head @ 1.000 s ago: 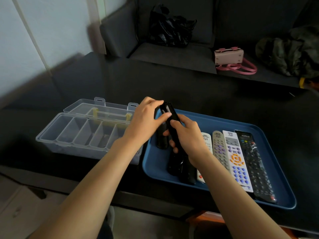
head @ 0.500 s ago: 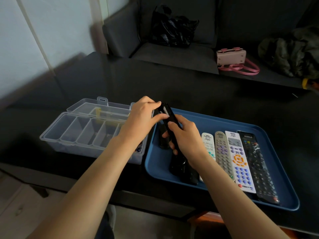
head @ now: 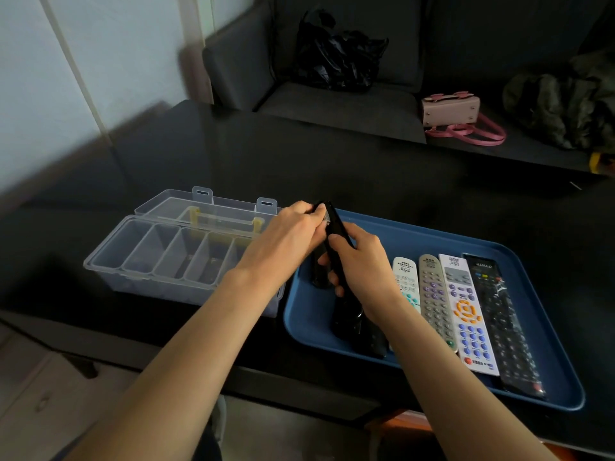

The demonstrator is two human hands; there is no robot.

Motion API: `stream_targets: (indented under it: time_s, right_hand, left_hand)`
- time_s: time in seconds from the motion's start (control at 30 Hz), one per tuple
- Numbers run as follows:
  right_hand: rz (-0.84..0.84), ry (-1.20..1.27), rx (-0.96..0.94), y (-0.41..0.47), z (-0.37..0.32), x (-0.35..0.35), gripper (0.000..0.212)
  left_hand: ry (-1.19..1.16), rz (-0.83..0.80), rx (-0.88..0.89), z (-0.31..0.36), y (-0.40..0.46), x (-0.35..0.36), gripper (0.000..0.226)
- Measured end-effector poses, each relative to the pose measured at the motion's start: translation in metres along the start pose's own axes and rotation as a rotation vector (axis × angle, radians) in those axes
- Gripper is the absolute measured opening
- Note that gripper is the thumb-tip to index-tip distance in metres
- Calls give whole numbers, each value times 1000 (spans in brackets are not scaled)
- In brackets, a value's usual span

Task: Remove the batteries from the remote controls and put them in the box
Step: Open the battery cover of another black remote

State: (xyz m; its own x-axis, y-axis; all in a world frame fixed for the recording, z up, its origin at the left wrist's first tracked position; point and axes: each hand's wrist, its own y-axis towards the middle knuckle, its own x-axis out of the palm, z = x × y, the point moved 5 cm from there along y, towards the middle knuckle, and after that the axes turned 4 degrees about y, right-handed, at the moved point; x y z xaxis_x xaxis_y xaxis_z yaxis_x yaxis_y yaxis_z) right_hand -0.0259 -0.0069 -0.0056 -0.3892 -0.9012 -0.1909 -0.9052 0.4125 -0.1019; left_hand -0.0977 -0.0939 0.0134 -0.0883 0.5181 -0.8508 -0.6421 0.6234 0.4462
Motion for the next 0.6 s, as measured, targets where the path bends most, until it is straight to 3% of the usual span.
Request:
stream_targets:
  time_s: [0.13,0.4,0.53,0.6]
  right_hand:
    - [-38,104,85,-2,-2,-1,18]
    - [-228,199,221,-13,-12,7,21]
    - [-210,246,224,-15,-14,13,16]
    - [-181,249,222,-15,-14,16,15]
  left_hand:
    - [-49,-22,28,-6,-4,-3,35]
    - [-5,99,274,-3,-17,-30,24]
    - [-214,177,1,-21,-21,-44,19]
    - [-208,124,-154,-31,-26,-46,22]
